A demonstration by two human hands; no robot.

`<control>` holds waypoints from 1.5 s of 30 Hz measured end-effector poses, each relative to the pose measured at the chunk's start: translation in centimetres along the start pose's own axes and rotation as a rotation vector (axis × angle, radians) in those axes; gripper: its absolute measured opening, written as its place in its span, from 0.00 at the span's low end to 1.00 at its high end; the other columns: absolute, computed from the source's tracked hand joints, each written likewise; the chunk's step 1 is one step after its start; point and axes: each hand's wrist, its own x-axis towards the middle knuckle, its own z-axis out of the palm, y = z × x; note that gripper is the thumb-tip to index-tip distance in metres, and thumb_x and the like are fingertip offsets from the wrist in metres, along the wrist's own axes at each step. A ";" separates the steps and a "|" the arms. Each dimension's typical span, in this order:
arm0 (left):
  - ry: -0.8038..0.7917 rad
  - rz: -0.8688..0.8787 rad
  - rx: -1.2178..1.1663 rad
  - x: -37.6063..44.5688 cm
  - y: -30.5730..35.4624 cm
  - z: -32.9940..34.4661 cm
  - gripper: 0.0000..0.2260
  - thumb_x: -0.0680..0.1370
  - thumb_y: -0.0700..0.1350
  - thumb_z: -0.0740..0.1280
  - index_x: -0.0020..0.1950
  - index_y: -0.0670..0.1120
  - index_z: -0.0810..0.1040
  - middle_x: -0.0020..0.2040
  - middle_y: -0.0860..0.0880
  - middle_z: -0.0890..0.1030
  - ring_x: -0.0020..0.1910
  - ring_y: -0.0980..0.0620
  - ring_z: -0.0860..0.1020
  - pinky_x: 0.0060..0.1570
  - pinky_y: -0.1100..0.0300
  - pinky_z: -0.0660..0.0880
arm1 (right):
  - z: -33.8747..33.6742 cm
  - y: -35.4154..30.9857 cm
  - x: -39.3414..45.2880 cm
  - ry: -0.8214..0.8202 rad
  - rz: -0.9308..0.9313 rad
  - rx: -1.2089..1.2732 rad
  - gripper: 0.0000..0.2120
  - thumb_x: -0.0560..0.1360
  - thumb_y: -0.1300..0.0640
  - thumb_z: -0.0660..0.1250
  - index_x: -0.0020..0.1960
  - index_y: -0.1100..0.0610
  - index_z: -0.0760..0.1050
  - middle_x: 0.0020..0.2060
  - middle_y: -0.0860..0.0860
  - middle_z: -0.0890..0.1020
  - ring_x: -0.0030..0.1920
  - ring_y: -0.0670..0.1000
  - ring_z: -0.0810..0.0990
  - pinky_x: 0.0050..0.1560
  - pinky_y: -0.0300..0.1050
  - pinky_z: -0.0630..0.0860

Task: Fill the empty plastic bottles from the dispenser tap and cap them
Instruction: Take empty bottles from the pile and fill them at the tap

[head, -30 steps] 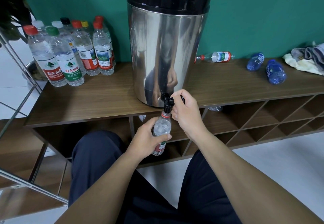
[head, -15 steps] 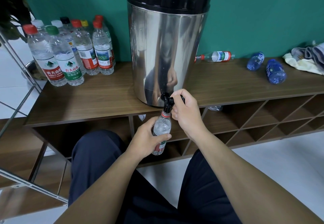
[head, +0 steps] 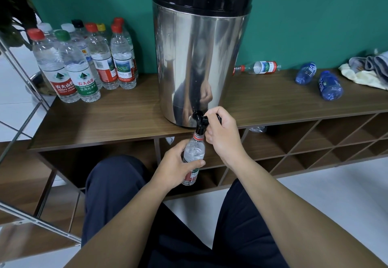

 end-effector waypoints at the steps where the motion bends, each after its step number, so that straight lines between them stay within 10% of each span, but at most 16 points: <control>1: -0.002 0.000 0.002 0.0 -0.1 0.0 0.29 0.75 0.49 0.85 0.74 0.59 0.80 0.64 0.60 0.87 0.65 0.60 0.84 0.73 0.45 0.79 | 0.0 0.0 0.0 0.000 0.001 0.003 0.09 0.89 0.55 0.63 0.51 0.55 0.76 0.29 0.48 0.67 0.30 0.49 0.63 0.32 0.47 0.62; 45: 0.002 -0.004 -0.045 -0.1 0.1 0.1 0.28 0.76 0.44 0.85 0.74 0.57 0.81 0.65 0.60 0.87 0.66 0.60 0.83 0.75 0.45 0.78 | 0.0 0.0 0.4 0.046 -0.040 -0.195 0.10 0.86 0.50 0.64 0.48 0.46 0.80 0.29 0.40 0.77 0.31 0.45 0.73 0.38 0.46 0.69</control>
